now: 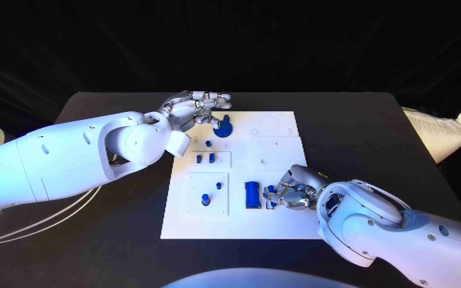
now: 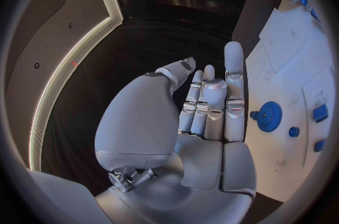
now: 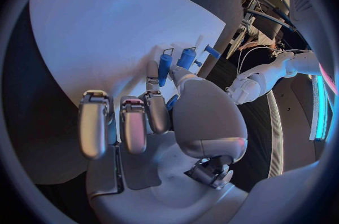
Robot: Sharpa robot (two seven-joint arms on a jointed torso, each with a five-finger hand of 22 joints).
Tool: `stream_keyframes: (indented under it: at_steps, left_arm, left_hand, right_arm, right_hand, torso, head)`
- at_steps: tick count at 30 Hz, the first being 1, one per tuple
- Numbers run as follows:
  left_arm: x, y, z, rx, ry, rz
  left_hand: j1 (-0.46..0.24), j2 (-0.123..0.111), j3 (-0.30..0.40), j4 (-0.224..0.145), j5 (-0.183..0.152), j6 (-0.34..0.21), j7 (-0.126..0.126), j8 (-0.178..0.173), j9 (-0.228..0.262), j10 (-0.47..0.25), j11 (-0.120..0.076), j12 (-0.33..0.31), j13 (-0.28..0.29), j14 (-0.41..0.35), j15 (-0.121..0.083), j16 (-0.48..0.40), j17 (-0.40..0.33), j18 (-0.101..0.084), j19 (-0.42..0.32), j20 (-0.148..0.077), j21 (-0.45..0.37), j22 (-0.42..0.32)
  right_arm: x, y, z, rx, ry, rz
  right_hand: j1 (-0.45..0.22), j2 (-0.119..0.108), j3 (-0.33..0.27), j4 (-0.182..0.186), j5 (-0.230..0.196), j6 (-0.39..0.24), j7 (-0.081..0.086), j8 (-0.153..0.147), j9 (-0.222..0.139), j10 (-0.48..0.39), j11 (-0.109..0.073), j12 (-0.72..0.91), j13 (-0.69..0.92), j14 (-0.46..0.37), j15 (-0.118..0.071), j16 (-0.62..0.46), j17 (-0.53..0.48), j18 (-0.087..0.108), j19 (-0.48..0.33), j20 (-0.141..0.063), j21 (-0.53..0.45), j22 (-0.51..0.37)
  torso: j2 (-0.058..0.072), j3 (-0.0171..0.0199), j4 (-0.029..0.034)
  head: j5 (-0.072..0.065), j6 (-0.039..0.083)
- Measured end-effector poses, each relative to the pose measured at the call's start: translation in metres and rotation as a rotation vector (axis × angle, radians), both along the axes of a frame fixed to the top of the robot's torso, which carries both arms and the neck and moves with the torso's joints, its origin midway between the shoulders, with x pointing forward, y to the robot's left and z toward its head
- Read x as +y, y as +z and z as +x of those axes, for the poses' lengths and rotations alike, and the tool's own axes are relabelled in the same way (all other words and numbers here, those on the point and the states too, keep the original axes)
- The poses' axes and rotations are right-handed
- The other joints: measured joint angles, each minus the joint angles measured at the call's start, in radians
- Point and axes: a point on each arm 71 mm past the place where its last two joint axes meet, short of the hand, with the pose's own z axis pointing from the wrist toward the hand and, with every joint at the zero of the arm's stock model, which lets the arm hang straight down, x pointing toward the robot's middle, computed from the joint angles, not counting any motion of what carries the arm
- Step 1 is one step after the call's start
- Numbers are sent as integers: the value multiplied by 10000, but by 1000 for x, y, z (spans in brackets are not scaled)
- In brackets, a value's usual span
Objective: Assemble the parts on the task board
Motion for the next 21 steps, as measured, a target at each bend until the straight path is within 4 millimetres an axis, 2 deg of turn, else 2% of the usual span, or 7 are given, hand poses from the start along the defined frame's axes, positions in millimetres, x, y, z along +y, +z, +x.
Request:
stream_keyframes:
  at_steps: [2,7,10,13,21]
  left_arm:
    - [0,0,0,4,-5,1]
    - [0,0,0,12,-14,4]
    - [0,0,0,18,-17,8]
    - [0,0,0,18,-20,12]
    - [0,0,0,-19,-43,64]
  left_hand:
    - [0,0,0,0,0,0,0,0,0,0,0,0,0,0,0,0,0,-1,0,0,0,0]
    - [0,0,0,0,0,0,0,0,0,0,0,0,0,0,0,0,0,0,0,0,0,0]
    - [0,0,0,0,0,0,0,0,0,0,0,0,0,0,0,0,0,0,0,0,0,1]
    - [0,0,0,0,0,0,0,0,0,0,0,0,0,0,0,0,0,0,0,0,0,1]
    - [0,0,0,0,0,0,0,0,0,0,0,0,0,0,0,0,1,-1,0,0,0,1]
  right_arm:
    - [0,0,0,7,29,-27]
    - [0,0,0,11,76,-71]
    - [0,0,-1,5,88,-89]
    - [0,0,-1,4,95,-98]
    - [1,0,-1,-6,102,-107]
  right_hand:
    - [-57,66,-151,126,0,2,-3,39,33,-9,-9,41,0,0,0,0,0,1,0,0,0,0]
    - [-60,70,-481,275,0,2,-3,74,111,-35,-35,41,0,0,0,0,-1,1,-3,-2,0,-1]
    - [-395,214,-832,389,-422,2,-3,79,175,-35,-35,41,0,0,0,0,-1,1,-35,-35,0,-1]
    - [-492,290,-1081,403,-671,2,-3,117,229,-35,-34,41,-1,0,0,0,-1,1,-35,-35,0,-2]
    - [-492,290,-1121,387,-686,2,-3,116,238,-36,-34,90,-1,-1,1,0,-2,2,-36,-34,0,-2]
  torso:
    - [-1,0,0]
    - [-1,1,1]
    - [-1,1,3]
    - [-1,1,3]
    - [-2,1,4]
  head:
    - [-2,-3]
    - [-1,-10]
    - [2,-12]
    - [5,-12]
    - [23,-13]
